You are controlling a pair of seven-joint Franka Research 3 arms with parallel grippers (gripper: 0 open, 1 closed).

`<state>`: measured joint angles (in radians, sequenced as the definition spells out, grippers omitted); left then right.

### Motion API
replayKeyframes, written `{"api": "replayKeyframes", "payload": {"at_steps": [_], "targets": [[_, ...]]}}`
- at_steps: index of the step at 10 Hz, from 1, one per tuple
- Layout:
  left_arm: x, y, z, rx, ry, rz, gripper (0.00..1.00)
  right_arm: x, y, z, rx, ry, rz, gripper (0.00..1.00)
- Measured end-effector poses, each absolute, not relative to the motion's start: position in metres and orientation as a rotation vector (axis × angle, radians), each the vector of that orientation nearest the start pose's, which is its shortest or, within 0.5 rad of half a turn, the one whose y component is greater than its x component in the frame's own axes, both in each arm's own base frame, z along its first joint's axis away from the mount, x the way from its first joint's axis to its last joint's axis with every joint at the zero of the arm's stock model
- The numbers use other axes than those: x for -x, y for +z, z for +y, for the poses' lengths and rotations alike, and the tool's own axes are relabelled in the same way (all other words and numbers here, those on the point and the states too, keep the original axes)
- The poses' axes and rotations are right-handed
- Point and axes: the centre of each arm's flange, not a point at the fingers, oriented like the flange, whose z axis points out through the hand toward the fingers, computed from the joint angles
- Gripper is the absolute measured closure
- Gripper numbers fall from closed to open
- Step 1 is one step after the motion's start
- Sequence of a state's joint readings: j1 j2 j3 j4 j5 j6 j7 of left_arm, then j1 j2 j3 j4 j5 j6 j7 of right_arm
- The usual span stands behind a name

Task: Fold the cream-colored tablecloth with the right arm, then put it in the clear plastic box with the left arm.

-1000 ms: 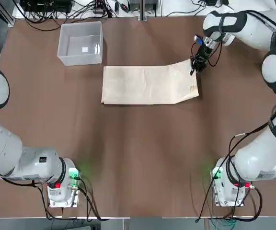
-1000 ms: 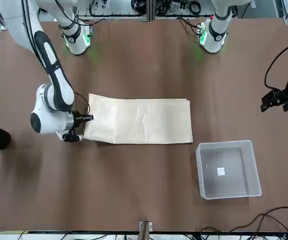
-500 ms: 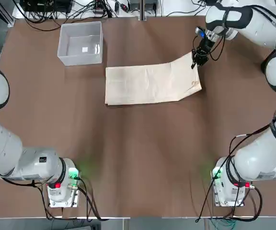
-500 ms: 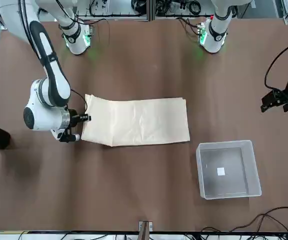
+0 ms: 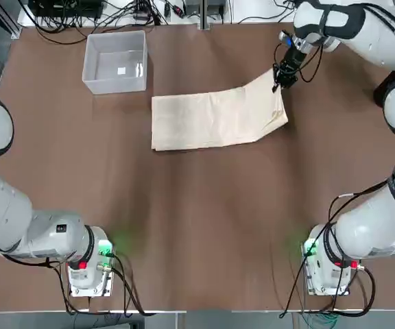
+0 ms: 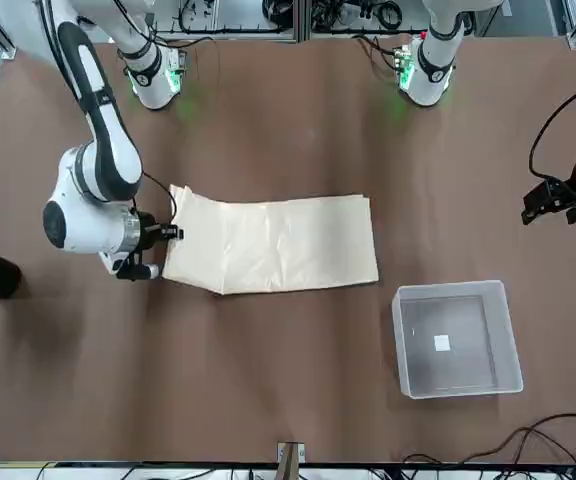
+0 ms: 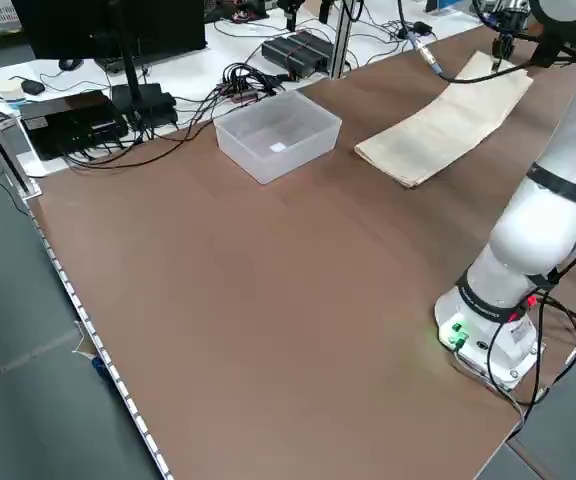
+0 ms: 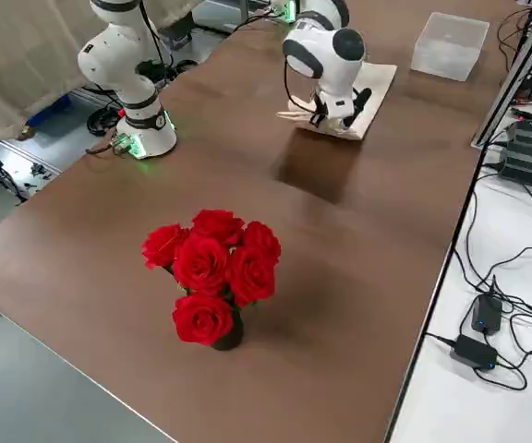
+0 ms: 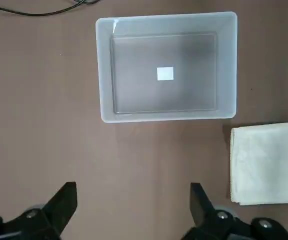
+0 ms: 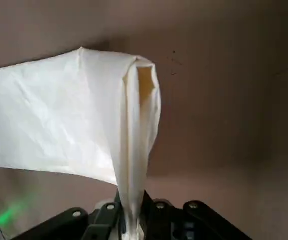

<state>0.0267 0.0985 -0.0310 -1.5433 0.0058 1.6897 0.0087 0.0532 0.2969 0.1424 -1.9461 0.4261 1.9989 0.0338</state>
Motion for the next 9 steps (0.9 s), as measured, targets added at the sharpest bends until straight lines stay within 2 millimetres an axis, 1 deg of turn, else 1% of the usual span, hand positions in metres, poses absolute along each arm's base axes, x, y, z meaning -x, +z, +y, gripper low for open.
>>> {"api": "replayKeyframes", "payload": {"at_steps": [2,4,5,8,9], "targets": [[-0.595,0.592,-0.001,3.138,-0.075,0.02,0.0,-0.567,0.342,0.137,2.738,0.394,0.113,0.92],[-0.595,0.592,0.001,3.138,-0.075,0.014,0.0,-0.563,0.358,0.141,2.739,0.402,0.143,0.92],[-0.595,0.592,0.002,3.138,-0.075,0.014,0.0,-0.561,0.365,0.148,2.742,0.41,0.174,0.92],[-0.595,0.591,0.002,3.138,-0.074,0.014,0.0,-0.557,0.39,0.184,2.749,0.45,0.243,0.92],[-0.595,0.591,0.002,3.138,-0.074,0.014,0.0,-0.556,0.399,0.193,2.75,0.465,0.252,0.92]]}}
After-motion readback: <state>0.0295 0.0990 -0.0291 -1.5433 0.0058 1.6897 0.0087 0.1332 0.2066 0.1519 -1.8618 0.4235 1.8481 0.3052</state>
